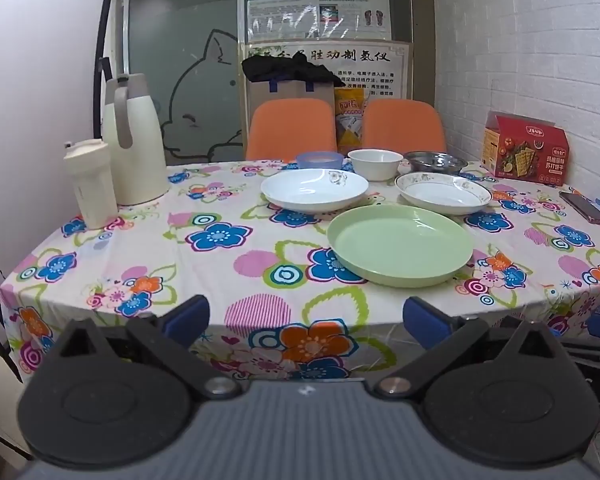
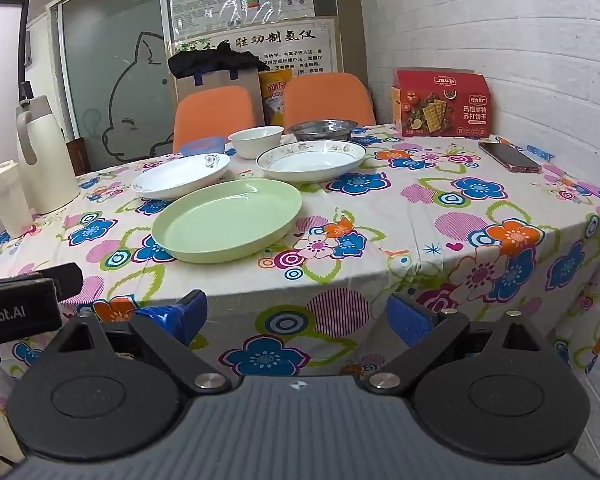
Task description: Organize plates and bowls
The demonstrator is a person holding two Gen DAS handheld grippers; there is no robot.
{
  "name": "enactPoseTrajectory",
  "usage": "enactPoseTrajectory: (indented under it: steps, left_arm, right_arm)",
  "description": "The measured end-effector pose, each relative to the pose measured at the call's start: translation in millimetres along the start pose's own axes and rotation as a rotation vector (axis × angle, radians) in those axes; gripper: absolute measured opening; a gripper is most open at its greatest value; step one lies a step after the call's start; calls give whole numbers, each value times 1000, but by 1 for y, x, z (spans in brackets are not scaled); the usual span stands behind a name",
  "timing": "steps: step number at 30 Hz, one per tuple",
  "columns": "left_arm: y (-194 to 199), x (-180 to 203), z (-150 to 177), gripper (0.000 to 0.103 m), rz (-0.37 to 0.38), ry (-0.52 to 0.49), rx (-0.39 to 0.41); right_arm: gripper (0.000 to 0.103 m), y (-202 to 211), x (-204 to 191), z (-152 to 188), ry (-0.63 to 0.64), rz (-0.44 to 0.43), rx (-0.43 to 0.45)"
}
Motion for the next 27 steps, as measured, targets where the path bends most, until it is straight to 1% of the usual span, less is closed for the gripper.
enactPoseTrajectory:
  steps: [5,27]
  left_arm:
    - [-1,-1,1,103,11,2,-8]
    - [-2,0,3,103,22,7,-13]
  right_arm:
    - [84,-5,7,-4,-2,0,-3]
    - [84,-6,0,1,14,-1,-14]
Point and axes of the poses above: each gripper's, at about its wrist camera, not at the fingertips, and y roughly against the way its jaws point, x to its right, z to its underside, the point moved 1 cm from there along -y, roughly the way its jaws point, and after that the axes turned 15 degrees about -y, right-handed, at the moved point
